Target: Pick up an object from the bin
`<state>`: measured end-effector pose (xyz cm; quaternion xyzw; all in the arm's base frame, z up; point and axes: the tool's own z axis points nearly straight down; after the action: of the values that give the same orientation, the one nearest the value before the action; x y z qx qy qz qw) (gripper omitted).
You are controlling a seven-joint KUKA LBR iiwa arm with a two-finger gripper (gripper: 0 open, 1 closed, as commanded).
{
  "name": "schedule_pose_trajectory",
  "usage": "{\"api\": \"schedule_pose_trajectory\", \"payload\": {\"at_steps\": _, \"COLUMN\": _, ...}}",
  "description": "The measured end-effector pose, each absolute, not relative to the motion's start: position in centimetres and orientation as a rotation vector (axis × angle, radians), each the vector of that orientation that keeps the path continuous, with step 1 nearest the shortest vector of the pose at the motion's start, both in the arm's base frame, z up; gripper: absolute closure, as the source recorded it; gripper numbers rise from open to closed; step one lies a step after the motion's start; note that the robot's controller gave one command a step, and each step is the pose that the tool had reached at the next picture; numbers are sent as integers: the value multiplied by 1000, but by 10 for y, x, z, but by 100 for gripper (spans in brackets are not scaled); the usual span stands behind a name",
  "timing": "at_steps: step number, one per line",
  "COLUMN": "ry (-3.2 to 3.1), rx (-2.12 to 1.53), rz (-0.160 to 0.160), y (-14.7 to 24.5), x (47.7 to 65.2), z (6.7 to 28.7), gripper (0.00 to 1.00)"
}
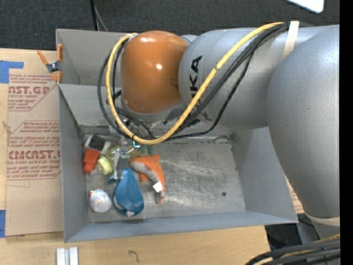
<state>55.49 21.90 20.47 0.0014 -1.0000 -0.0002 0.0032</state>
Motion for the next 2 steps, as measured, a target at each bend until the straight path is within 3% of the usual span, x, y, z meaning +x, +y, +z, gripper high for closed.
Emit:
{"api": "schedule_pose_trajectory", "payload": {"at_steps": 1, "ry": -3143, "rx": 1, "rz": -3, "y": 218, "x": 557, "z": 209, "gripper": 0}}
{"api": "schedule_pose_trajectory", "payload": {"at_steps": 2, "ry": -3145, "rx": 135, "rz": -2, "y": 182, "x": 577, "z": 131, "gripper": 0}}
